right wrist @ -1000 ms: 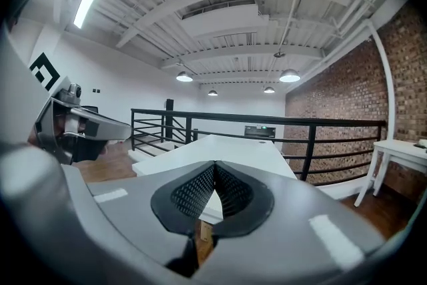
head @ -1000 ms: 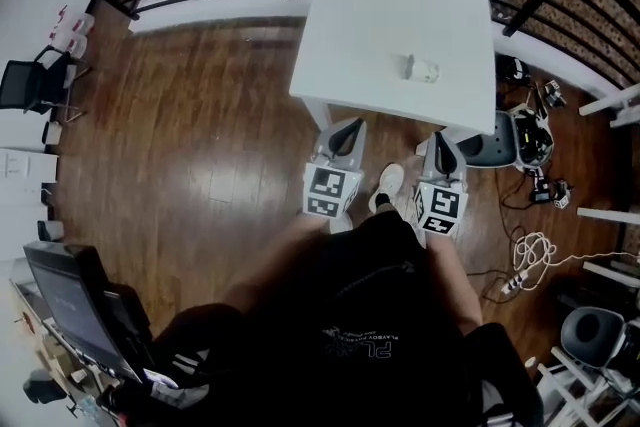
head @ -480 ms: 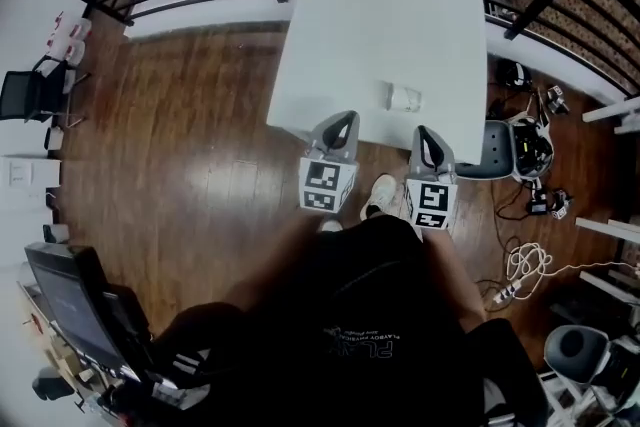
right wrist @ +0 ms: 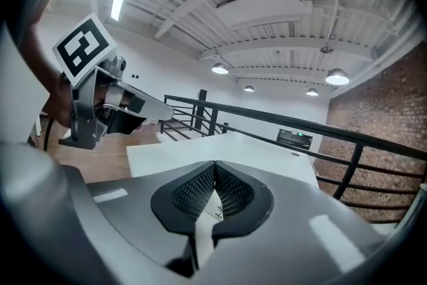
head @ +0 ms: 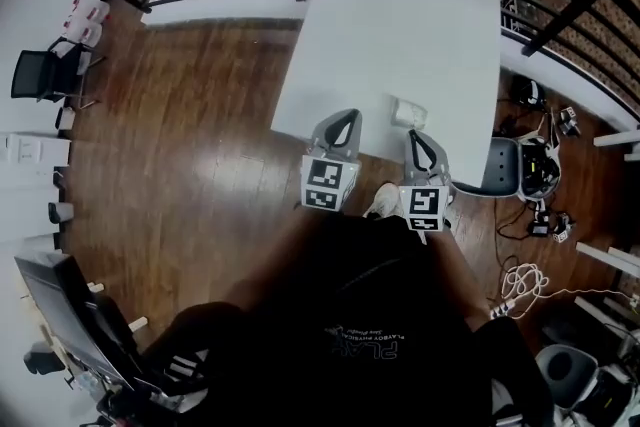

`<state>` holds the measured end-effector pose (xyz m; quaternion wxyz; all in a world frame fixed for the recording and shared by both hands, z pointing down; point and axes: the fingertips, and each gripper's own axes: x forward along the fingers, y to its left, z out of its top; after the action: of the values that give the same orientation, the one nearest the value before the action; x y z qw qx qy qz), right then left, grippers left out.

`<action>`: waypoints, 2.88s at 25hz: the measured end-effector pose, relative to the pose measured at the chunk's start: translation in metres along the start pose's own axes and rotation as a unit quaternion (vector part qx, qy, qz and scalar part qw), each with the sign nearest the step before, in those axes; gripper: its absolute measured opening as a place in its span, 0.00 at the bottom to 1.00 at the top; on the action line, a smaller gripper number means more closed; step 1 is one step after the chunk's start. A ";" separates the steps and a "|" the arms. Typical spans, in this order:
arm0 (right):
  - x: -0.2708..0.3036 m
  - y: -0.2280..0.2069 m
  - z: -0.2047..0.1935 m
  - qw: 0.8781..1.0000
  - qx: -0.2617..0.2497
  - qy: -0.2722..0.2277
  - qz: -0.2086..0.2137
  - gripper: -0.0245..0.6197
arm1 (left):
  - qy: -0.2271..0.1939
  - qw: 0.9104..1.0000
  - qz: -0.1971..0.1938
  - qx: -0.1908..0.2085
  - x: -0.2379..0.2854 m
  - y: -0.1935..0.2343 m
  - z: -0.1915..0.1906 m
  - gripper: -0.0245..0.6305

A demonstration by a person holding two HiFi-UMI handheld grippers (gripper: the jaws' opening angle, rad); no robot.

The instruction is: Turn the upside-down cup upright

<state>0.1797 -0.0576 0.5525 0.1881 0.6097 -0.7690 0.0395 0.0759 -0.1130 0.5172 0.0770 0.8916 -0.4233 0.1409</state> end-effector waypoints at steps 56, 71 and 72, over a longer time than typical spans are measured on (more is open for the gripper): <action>0.082 0.007 -0.080 0.811 -0.353 0.383 0.267 0.56 | -0.027 0.996 0.036 -0.072 -0.012 0.086 -0.012 0.04; 0.085 0.013 -0.082 0.808 -0.355 0.389 0.265 0.49 | -0.024 0.996 0.031 -0.079 -0.011 0.084 -0.015 0.04; 0.085 0.014 -0.082 0.808 -0.355 0.388 0.264 0.49 | -0.024 0.996 0.030 -0.080 -0.010 0.084 -0.015 0.03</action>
<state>0.1708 -0.1088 0.6598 0.6569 0.2074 -0.7235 0.0453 0.0014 -0.1547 0.5295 0.1337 0.8726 -0.4616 0.0878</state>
